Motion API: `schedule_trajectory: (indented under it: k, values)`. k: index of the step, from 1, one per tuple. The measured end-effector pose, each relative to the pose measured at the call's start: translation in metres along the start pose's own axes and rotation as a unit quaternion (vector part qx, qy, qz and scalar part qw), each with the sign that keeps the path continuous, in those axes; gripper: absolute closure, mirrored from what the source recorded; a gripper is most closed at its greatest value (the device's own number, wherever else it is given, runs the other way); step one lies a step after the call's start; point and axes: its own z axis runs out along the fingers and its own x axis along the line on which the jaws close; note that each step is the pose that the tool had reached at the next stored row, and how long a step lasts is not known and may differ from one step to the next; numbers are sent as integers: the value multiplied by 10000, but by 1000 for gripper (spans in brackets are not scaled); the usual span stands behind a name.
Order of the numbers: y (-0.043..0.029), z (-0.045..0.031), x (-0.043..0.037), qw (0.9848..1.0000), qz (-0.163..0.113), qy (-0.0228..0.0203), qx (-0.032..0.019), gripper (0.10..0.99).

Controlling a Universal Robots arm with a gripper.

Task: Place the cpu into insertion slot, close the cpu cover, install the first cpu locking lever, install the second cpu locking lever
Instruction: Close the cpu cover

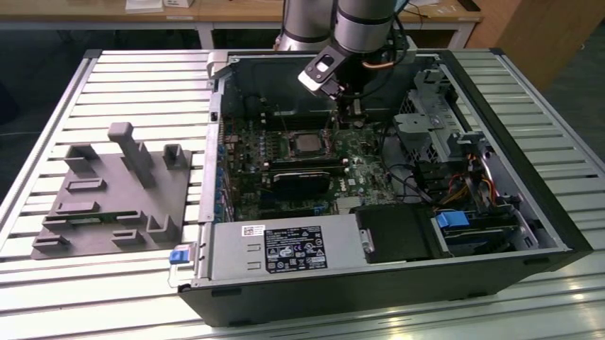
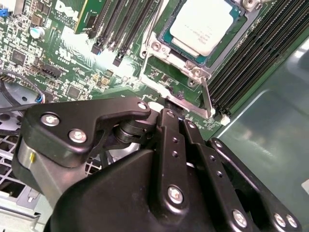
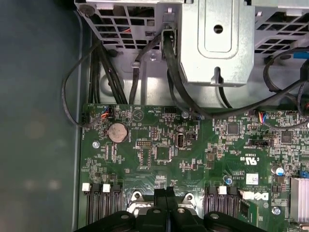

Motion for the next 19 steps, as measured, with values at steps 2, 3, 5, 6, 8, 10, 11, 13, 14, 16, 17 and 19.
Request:
schedule_trajectory:
  k: [2, 3, 5, 6, 8, 10, 11, 13, 14, 16, 17, 19]
  values:
    - [-13, 0, 0, 10000, 0, 0, 0, 980]
    - [-20, 0, 0, 10000, 0, 0, 0, 980]
    - [-38, 0, 1, 10000, 0, 0, 0, 980]
    - [-48, 0, 1, 10000, 0, 0, 0, 980]
    - [-68, 0, 1, 10000, 0, 0, 0, 980]
    - [-88, 0, 1, 10000, 0, 0, 0, 980]
    - [-98, 0, 1, 10000, 0, 0, 0, 980]
    - [-117, 0, 1, 10000, 0, 0, 0, 980]
    - [-127, 0, 1, 10000, 0, 0, 0, 980]
    - [-148, 0, 2, 10000, 0, 0, 0, 980]
    - [-157, 0, 2, 10000, 0, 1, 0, 980]
    - [-176, 0, 2, 10000, 0, 0, 0, 980]
